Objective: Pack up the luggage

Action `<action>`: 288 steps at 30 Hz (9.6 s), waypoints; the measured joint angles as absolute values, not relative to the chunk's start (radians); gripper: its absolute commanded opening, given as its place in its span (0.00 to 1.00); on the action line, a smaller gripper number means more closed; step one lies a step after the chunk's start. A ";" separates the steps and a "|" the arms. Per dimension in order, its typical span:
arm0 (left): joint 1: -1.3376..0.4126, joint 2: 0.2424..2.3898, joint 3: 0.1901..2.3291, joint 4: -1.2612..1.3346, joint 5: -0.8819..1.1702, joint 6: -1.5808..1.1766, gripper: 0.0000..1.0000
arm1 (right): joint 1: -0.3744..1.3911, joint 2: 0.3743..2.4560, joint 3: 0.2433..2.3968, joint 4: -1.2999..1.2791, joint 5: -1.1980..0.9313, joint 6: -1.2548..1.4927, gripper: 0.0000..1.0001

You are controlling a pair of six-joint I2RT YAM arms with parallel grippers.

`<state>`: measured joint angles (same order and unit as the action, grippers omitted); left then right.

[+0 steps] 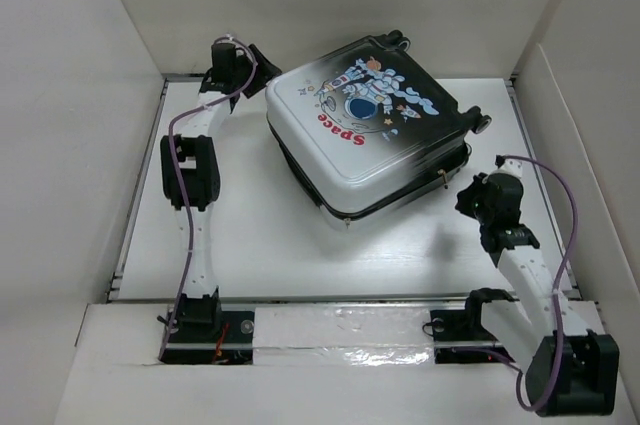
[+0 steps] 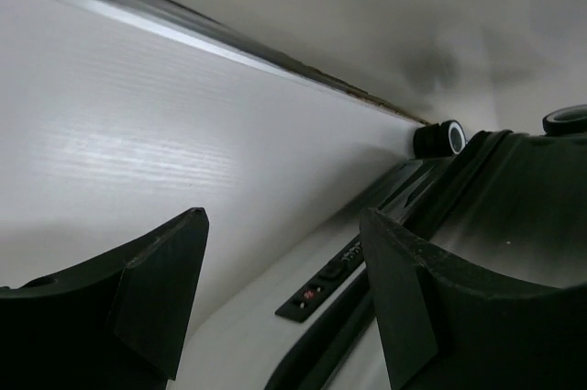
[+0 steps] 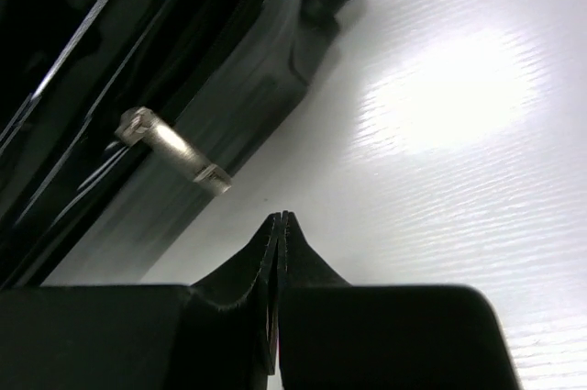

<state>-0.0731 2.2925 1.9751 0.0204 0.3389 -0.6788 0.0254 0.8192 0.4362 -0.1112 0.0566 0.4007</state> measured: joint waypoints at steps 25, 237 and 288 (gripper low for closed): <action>-0.118 1.803 0.837 0.888 0.314 -0.900 0.59 | 0.028 1.580 1.034 0.027 -0.041 0.173 0.00; -0.352 1.523 0.974 0.614 0.119 -0.881 0.88 | 1.246 0.781 0.538 0.066 -0.083 0.469 0.00; -0.483 1.567 0.565 0.851 0.051 -0.839 0.55 | -0.189 1.950 1.686 -0.472 -0.223 0.180 0.17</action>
